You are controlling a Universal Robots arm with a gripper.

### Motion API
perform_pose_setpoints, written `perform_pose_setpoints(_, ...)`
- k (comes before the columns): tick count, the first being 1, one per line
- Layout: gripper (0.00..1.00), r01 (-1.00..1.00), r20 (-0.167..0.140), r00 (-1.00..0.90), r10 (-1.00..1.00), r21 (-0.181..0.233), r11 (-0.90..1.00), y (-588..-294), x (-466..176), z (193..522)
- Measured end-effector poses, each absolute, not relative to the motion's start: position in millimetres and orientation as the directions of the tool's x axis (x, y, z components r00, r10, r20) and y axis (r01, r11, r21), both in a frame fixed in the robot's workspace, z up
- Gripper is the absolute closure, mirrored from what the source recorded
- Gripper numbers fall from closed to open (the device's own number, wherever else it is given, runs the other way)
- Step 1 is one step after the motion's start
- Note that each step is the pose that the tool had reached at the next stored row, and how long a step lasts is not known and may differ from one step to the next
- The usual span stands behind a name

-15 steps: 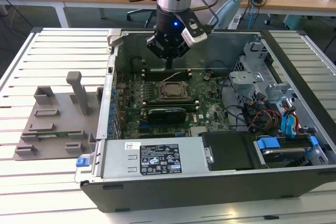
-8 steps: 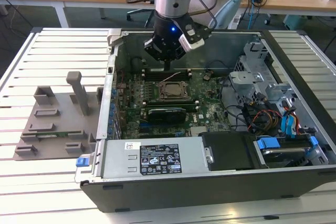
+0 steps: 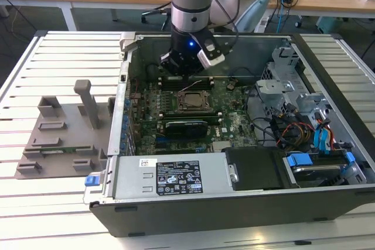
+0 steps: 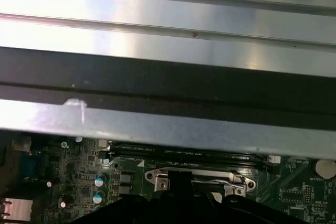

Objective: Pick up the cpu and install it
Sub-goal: 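Install the first cpu locking lever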

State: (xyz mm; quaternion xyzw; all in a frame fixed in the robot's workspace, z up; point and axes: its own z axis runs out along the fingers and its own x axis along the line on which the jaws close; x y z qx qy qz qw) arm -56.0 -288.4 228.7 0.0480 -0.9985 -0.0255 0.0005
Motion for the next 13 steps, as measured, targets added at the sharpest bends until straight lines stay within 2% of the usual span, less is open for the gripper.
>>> perform_pose_setpoints(13,0.89,-0.108,-0.001,-0.994,-0.108,0.051,0.993,-283.8,-51.1,217.2)
